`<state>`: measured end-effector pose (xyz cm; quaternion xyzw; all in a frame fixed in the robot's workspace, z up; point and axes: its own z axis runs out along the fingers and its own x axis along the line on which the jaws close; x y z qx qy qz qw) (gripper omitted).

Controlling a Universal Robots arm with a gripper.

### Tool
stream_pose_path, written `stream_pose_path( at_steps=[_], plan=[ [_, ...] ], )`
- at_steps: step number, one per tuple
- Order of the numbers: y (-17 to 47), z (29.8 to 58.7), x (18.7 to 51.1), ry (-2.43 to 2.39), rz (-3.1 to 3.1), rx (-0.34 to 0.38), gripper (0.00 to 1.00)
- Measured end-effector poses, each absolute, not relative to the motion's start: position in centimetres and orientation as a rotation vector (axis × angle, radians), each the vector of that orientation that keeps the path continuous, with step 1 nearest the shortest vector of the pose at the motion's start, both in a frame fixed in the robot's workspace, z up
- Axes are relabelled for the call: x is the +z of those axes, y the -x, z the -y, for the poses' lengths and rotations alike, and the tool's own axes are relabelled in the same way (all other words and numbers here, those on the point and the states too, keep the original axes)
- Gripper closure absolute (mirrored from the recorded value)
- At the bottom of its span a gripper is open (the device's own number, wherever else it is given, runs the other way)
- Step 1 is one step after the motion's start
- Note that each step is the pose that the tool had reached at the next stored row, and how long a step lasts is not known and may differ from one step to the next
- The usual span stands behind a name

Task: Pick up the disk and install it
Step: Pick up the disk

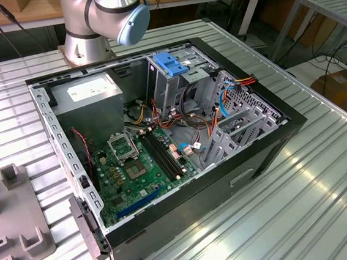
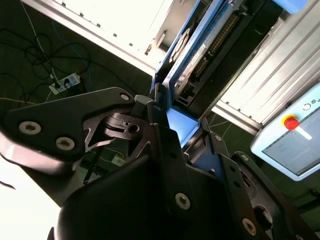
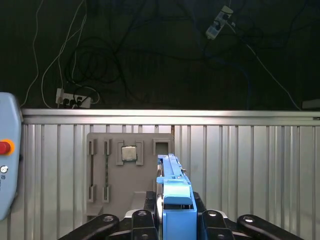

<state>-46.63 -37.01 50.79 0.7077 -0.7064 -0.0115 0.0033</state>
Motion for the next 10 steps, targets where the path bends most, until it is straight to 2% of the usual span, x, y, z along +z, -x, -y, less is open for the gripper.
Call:
stream_pose_path(
  at_steps=[10],
  plan=[
    [45.1, 37.0, 50.8, -2.219, 2.215, -0.036, 0.63]
  ],
)
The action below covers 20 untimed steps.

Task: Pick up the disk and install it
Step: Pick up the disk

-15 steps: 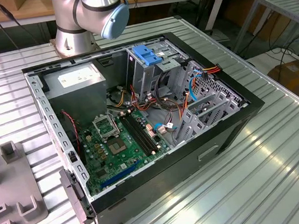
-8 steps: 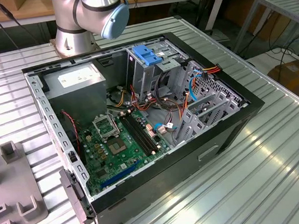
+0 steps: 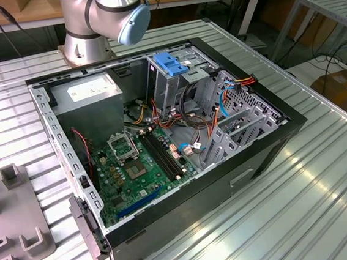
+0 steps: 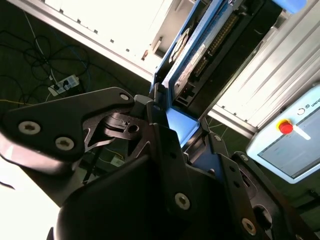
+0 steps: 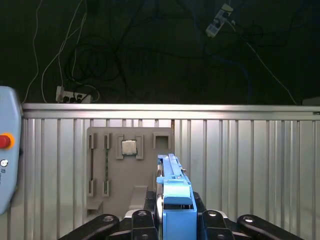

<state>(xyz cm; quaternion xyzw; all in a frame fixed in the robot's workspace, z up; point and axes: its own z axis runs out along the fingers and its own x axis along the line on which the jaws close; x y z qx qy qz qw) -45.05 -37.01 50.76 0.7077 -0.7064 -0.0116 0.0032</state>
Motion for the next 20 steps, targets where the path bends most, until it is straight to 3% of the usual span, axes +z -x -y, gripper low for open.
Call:
stream_pose_path(
  at_steps=[20],
  plan=[
    [42.5, 37.2, 50.3, -2.219, 2.215, -0.036, 0.63]
  ],
)
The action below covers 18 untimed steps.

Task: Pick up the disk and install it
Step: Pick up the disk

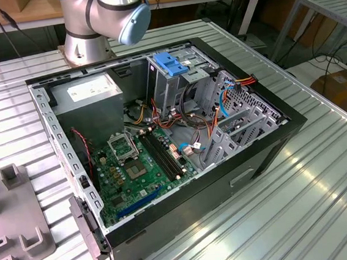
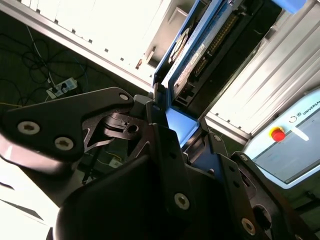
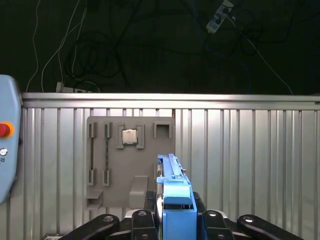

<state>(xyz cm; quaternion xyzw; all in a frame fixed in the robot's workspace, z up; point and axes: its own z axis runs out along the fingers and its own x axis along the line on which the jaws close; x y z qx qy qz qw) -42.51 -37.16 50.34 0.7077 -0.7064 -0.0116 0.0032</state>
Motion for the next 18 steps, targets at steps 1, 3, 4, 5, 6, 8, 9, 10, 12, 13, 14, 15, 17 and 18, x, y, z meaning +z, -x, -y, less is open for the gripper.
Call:
stream_pose_path(
  at_steps=[1, 3, 4, 5, 6, 8, 9, 10, 12, 13, 14, 15, 17, 18],
  plan=[
    [42.4, 37.2, 50.3, -2.219, 2.215, -0.036, 0.63],
    [42.2, 37.2, 50.3, -2.219, 2.215, -0.036, 0.63],
    [42.1, 37.2, 50.3, -2.219, 2.215, -0.036, 0.63],
    [41.9, 37.2, 50.3, -2.219, 2.215, -0.036, 0.63],
    [41.8, 37.2, 50.3, -2.219, 2.215, -0.036, 0.63],
    [41.6, 37.2, 50.3, -2.219, 2.215, -0.036, 0.63],
    [41.5, 37.2, 50.3, -2.219, 2.215, -0.036, 0.63],
    [41.4, 37.2, 50.3, -2.219, 2.215, -0.036, 0.63],
    [41.2, 37.3, 50.3, -2.219, 2.215, -0.036, 0.63],
    [41.1, 37.3, 50.3, -2.219, 2.215, -0.036, 0.63],
    [41.0, 37.3, 50.2, -2.219, 2.215, -0.036, 0.63],
    [40.9, 37.3, 50.2, -2.219, 2.215, -0.036, 0.63],
    [40.6, 37.3, 50.2, -2.219, 2.215, -0.036, 0.63],
    [40.5, 37.3, 50.2, -2.219, 2.215, -0.036, 0.63]
  ],
)
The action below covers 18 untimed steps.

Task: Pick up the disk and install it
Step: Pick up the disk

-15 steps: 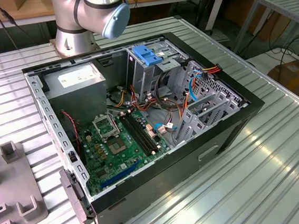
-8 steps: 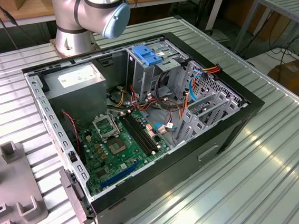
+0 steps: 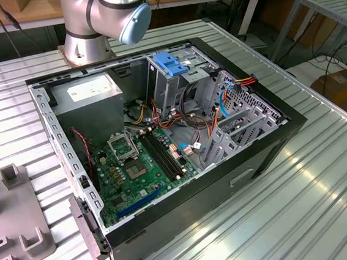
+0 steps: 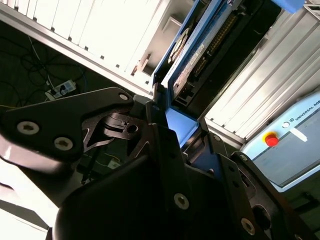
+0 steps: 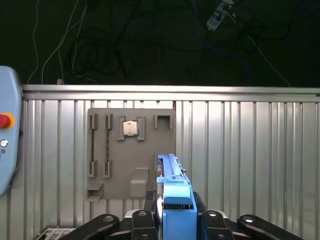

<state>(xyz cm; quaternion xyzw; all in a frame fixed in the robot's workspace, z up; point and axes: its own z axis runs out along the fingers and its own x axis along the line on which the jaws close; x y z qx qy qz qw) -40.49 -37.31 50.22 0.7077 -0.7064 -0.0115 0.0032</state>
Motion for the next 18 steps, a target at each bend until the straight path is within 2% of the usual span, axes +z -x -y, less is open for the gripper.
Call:
stream_pose_path(
  at_steps=[18],
  plan=[
    [38.1, 37.4, 50.1, -2.219, 2.215, -0.036, 0.63]
  ],
)
